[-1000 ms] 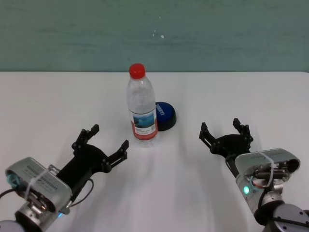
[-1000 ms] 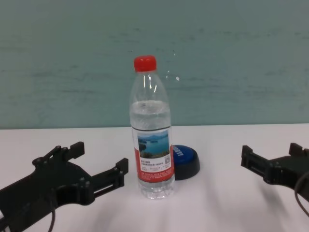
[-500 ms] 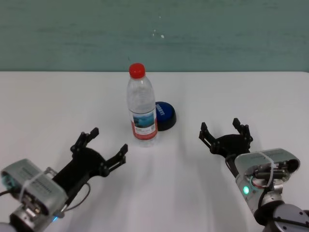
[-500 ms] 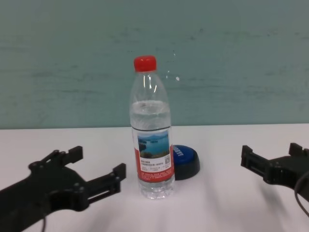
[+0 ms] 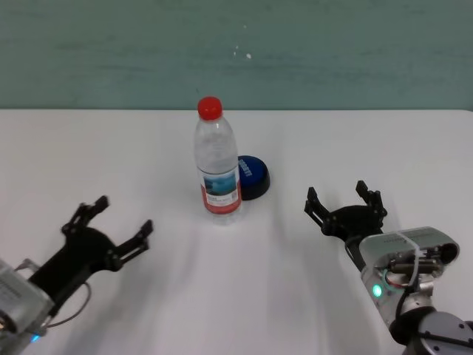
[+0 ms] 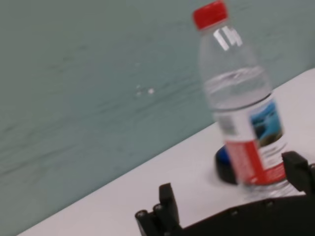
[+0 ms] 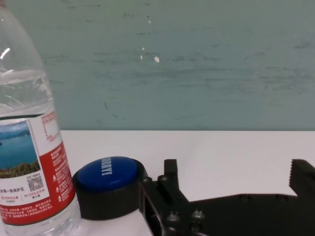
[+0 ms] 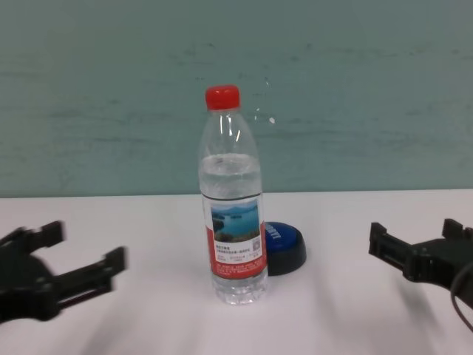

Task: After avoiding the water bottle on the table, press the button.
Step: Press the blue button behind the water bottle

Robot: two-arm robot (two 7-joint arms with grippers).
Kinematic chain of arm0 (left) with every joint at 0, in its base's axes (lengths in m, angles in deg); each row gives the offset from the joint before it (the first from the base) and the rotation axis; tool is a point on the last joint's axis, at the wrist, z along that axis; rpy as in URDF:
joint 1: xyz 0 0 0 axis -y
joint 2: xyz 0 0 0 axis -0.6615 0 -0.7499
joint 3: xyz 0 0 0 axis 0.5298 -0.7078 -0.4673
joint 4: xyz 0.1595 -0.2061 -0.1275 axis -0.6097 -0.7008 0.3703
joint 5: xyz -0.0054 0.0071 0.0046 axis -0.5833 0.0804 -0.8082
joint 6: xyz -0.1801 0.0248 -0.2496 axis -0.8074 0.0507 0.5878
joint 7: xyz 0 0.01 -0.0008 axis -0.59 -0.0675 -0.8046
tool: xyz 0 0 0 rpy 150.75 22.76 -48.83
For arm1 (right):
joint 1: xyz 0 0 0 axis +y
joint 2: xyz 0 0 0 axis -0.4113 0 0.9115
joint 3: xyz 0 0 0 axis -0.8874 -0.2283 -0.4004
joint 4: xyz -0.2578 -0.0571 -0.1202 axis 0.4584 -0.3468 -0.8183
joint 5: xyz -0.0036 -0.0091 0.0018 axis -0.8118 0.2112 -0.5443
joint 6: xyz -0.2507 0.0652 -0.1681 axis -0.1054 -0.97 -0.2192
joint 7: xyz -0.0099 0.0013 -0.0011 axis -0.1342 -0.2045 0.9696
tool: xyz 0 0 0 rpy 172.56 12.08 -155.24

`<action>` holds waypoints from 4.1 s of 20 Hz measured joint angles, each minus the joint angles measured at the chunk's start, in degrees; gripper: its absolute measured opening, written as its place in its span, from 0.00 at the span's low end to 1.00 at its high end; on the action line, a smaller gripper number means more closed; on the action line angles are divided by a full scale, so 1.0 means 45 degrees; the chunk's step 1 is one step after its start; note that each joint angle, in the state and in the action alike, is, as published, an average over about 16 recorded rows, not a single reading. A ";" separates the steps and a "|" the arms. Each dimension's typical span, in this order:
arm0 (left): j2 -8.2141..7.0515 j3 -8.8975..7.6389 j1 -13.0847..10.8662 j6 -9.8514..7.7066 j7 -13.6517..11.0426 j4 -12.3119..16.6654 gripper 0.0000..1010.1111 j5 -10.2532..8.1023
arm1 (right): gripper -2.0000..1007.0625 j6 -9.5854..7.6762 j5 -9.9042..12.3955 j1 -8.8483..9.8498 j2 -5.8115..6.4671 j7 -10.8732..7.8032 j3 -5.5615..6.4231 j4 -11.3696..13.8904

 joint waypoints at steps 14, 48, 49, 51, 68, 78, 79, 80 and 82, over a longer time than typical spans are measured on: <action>-0.0300 0.0021 0.2538 0.0630 -0.1134 -0.2841 0.99 -0.0699 | 1.00 0.0000 0.0000 0.0000 0.0002 0.0001 0.0000 0.0000; 0.1366 0.2602 0.7900 0.2026 -0.2221 -0.8838 0.99 -0.0308 | 1.00 0.0000 0.0000 0.0000 0.0002 0.0000 0.0000 0.0000; 0.1361 0.2607 0.7904 0.2032 -0.2216 -0.8832 0.99 -0.0304 | 1.00 0.0000 0.0000 0.0000 0.0002 0.0000 0.0000 0.0000; 0.1343 0.2613 0.7902 0.2036 -0.2206 -0.8805 0.99 -0.0298 | 1.00 0.0000 0.0000 0.0000 0.0002 0.0000 0.0000 0.0000; 0.0638 0.2430 0.6788 0.1498 -0.1891 -0.7050 0.99 -0.0210 | 1.00 0.0000 0.0000 0.0000 0.0001 0.0001 0.0000 0.0000; -0.0466 0.1847 0.4507 0.0649 -0.1259 -0.3851 0.99 -0.0039 | 1.00 0.0000 0.0000 0.0000 0.0001 0.0001 0.0000 0.0000; -0.0567 0.1768 0.4246 0.0583 -0.1188 -0.3509 0.99 -0.0017 | 1.00 0.0000 0.0000 0.0000 0.0001 0.0001 0.0000 0.0000; -0.0662 0.1687 0.3979 0.0520 -0.1113 -0.3166 0.99 0.0008 | 1.00 0.0000 0.0000 0.0000 0.0001 0.0001 0.0000 0.0000; -0.0815 0.1535 0.3465 0.0408 -0.0968 -0.2514 0.99 0.0065 | 1.00 0.0000 0.0000 0.0000 0.0002 0.0001 0.0000 0.0000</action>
